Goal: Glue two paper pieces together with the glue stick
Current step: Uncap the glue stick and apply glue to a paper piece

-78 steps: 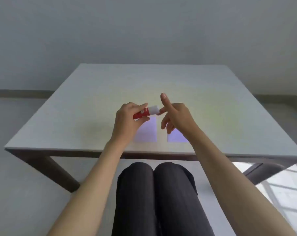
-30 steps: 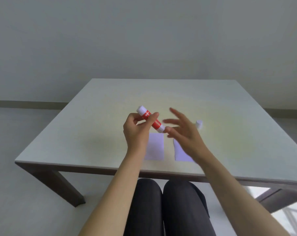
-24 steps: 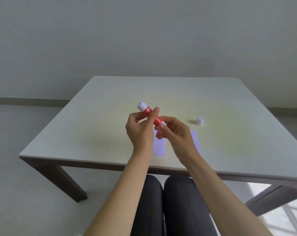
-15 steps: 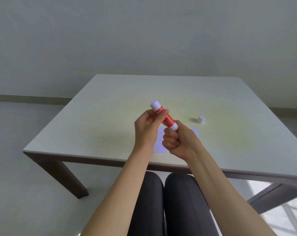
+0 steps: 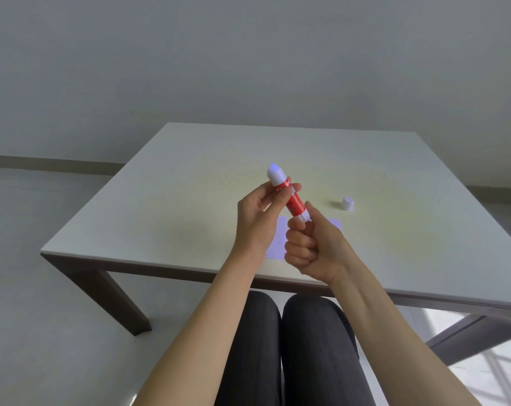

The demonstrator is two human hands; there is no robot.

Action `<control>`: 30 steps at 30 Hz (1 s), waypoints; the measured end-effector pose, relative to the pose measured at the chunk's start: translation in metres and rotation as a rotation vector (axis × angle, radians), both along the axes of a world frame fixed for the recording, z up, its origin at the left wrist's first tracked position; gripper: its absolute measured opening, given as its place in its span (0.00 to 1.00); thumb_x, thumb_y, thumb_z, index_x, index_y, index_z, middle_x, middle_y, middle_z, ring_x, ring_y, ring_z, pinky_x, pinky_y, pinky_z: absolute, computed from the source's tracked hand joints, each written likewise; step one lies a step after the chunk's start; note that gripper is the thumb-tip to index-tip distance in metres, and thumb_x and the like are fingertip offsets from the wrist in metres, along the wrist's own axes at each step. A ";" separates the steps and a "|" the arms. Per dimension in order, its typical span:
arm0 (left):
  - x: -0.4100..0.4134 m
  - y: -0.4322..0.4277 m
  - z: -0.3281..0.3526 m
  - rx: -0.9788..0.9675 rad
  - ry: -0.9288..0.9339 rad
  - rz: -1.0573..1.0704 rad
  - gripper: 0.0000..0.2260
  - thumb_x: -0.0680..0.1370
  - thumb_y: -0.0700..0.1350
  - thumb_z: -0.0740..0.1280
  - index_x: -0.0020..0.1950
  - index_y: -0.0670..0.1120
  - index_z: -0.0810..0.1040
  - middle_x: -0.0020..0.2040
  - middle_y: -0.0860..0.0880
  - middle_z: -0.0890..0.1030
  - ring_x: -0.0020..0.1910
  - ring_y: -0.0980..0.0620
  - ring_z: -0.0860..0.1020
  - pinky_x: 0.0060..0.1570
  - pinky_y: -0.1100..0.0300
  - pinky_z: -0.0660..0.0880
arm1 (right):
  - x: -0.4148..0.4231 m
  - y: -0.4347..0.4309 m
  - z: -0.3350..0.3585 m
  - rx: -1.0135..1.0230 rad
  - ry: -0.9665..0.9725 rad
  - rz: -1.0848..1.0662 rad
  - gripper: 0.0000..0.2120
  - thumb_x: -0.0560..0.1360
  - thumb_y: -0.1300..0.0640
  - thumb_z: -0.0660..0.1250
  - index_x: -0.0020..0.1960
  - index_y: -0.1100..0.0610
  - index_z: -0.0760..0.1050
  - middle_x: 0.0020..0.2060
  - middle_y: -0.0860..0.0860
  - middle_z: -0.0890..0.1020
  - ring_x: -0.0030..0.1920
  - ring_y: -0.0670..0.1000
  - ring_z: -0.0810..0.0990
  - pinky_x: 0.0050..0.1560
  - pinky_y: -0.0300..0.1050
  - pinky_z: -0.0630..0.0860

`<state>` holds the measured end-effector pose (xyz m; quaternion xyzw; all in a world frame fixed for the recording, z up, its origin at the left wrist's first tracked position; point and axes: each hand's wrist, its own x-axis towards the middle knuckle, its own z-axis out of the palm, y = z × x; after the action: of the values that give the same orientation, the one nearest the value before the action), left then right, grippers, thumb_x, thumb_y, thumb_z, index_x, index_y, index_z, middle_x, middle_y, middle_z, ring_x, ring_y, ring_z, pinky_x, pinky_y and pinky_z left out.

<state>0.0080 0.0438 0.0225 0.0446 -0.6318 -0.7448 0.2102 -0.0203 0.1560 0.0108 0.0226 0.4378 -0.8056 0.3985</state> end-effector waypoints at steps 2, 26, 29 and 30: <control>0.002 -0.003 -0.001 -0.013 -0.001 -0.024 0.05 0.77 0.44 0.65 0.49 0.50 0.81 0.44 0.57 0.86 0.48 0.62 0.81 0.43 0.75 0.73 | -0.001 0.001 0.001 -0.040 -0.090 0.094 0.29 0.78 0.40 0.52 0.23 0.54 0.64 0.14 0.47 0.61 0.19 0.47 0.51 0.18 0.35 0.53; -0.007 -0.051 -0.016 -0.429 -0.137 -0.271 0.18 0.81 0.47 0.56 0.71 0.48 0.67 0.70 0.51 0.71 0.72 0.60 0.63 0.72 0.60 0.56 | -0.008 -0.007 -0.006 -0.072 0.065 -0.217 0.10 0.77 0.51 0.64 0.41 0.55 0.77 0.25 0.48 0.75 0.21 0.45 0.71 0.22 0.33 0.70; -0.010 -0.098 -0.023 -0.972 -0.317 -0.275 0.23 0.81 0.49 0.56 0.76 0.52 0.55 0.75 0.59 0.54 0.75 0.60 0.44 0.74 0.53 0.37 | -0.023 0.004 -0.009 0.098 0.122 -0.466 0.14 0.74 0.55 0.68 0.29 0.52 0.81 0.25 0.48 0.70 0.21 0.46 0.65 0.22 0.34 0.64; -0.009 -0.109 -0.028 -1.099 -0.374 -0.325 0.25 0.81 0.50 0.57 0.76 0.52 0.54 0.76 0.59 0.53 0.76 0.59 0.43 0.74 0.51 0.36 | -0.027 0.007 -0.010 0.179 0.187 -0.499 0.14 0.73 0.55 0.69 0.29 0.52 0.83 0.26 0.48 0.68 0.23 0.47 0.65 0.24 0.35 0.65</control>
<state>-0.0008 -0.0652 -0.0054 -0.0374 -0.9491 -0.3112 -0.0290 -0.0470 0.1634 0.0004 0.0902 0.5231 -0.8354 0.1422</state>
